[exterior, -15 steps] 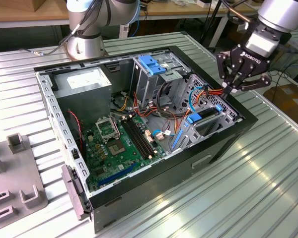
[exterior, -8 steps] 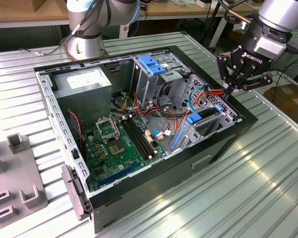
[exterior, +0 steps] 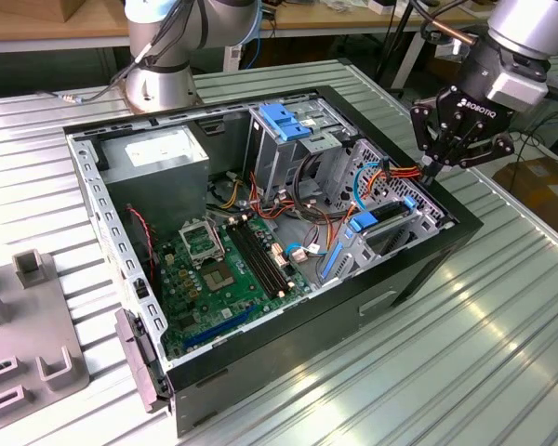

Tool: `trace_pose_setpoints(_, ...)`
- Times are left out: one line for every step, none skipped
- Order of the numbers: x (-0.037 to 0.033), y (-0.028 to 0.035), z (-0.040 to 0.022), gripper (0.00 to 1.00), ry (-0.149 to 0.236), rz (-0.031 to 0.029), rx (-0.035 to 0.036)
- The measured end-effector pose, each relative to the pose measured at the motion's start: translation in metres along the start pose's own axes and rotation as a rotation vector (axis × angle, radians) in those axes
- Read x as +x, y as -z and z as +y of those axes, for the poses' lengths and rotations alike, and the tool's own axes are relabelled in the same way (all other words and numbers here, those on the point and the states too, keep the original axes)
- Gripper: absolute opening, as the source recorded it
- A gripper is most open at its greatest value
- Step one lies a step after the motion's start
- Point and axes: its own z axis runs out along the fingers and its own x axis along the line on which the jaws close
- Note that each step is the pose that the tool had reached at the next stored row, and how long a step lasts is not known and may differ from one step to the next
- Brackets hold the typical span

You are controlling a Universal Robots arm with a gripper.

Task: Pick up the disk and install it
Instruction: 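Insert the first disk wire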

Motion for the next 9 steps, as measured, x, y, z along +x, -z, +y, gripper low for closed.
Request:
trace_pose_setpoints(0.0003, 0.0, -0.0005, 0.1, 0.009, 0.0004, -0.0001)
trace_pose_setpoints(0.0007, 0.0, -0.0015, 0.1, 0.017, 0.0007, -0.0002)
trace_pose_setpoints(0.001, 0.0, -0.0024, 0.1, 0.022, 0.001, -0.0003)
trace_pose_setpoints(0.0012, 0.0002, -0.004, 0.1, 0.028, 0.0013, -0.0004)
trace_pose_setpoints(0.0005, 0.0004, -0.0079, 0.1, 0.033, 0.0016, -0.0005)
trace_pose_setpoints(0.0004, 0.0004, -0.0098, 0.1, 0.035, 0.0017, -0.0005)
trace_pose_setpoints(-0.0001, 0.0005, -0.0114, 0.1, 0.036, 0.0018, -0.0006)
trace_pose_setpoints(-0.0008, 0.0006, -0.0125, 0.1, 0.038, 0.0022, -0.0005)
trace_pose_setpoints(-0.0018, 0.0006, -0.0133, 0.1, 0.039, 0.0042, 0.0008)
